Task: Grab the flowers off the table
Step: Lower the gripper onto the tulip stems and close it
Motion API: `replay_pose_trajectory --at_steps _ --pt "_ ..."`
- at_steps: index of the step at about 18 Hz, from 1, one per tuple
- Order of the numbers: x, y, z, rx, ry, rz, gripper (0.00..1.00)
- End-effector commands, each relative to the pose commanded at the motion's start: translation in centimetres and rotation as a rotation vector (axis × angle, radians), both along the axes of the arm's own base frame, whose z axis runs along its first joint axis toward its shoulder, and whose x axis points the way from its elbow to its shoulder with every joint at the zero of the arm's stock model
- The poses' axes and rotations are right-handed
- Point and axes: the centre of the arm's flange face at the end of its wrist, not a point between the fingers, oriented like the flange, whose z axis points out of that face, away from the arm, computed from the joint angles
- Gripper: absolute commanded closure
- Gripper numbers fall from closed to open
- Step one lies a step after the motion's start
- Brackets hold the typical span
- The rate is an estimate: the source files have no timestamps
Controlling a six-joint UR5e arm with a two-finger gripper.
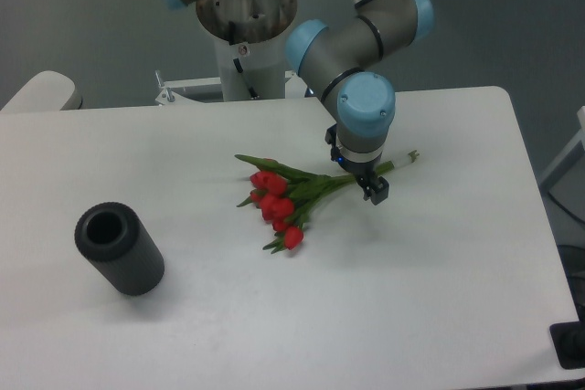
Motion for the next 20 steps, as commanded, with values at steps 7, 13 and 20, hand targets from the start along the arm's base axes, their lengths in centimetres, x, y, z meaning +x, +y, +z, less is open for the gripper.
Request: replay_pose_trajectory --at_steps 7,13,20 --pt "1.6 -0.9 -2.1 -0.001 -0.004 0.002 0.0" --pt "2.2 -0.8 -3.2 0.005 0.001 0.008 0.0" --pt "2.2 -0.3 -3.1 0.01 0.009 -0.012 0.68"
